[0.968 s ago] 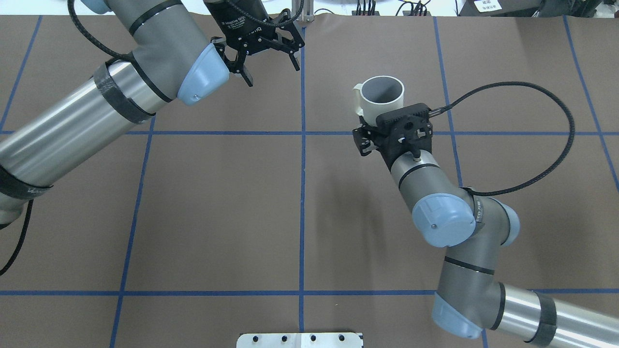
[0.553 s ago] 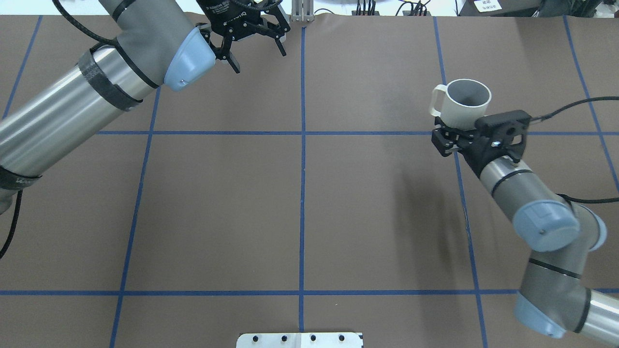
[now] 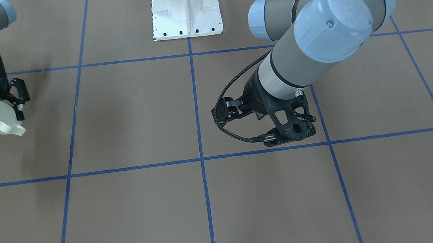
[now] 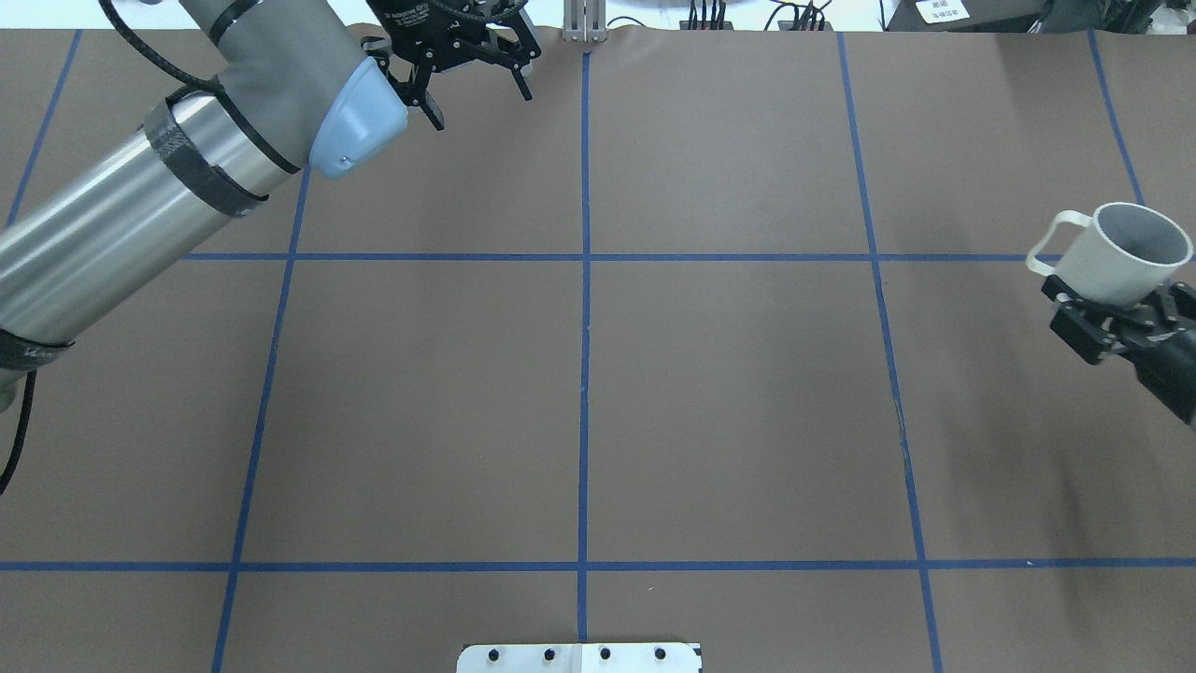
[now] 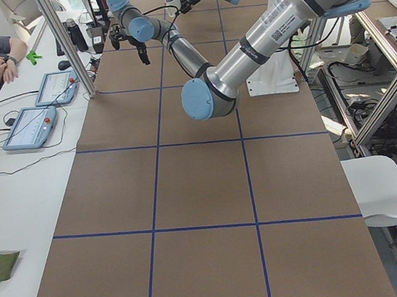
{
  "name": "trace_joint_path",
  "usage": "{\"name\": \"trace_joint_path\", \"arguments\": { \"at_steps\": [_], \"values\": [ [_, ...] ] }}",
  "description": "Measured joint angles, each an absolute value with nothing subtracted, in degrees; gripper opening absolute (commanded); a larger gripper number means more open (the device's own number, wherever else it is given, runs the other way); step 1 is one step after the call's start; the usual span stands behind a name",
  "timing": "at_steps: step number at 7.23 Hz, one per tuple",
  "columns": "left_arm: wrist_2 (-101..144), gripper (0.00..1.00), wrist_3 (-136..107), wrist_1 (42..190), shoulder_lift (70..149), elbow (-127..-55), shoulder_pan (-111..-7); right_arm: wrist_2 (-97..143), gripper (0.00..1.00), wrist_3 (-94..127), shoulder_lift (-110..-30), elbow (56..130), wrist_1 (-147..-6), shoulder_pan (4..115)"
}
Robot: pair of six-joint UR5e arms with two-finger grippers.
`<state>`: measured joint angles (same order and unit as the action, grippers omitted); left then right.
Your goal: Left arm hands cup to right arm to dump lemon
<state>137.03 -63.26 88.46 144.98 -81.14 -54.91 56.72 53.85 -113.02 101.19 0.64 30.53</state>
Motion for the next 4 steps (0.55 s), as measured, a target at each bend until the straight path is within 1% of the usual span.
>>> {"name": "trace_joint_path", "arguments": {
  "at_steps": [1, 2, 4],
  "values": [
    [134.88, 1.0, -60.59, 88.39, 144.72, -81.34, -54.98, 60.51, 0.11, 55.9, -115.71, 98.81, 6.87, 33.08],
    [132.37, 1.0, -57.93, 88.35, 143.87, -81.42, -55.08, 67.51, 0.11, 57.19, -116.73, 94.47, 13.18, 38.39],
    [129.44, 1.0, -52.51, 88.33, 141.55, -81.75, -56.17, 90.64, 0.11, 58.83, -115.35, 85.88, 20.07, 57.49]
  ]
}}
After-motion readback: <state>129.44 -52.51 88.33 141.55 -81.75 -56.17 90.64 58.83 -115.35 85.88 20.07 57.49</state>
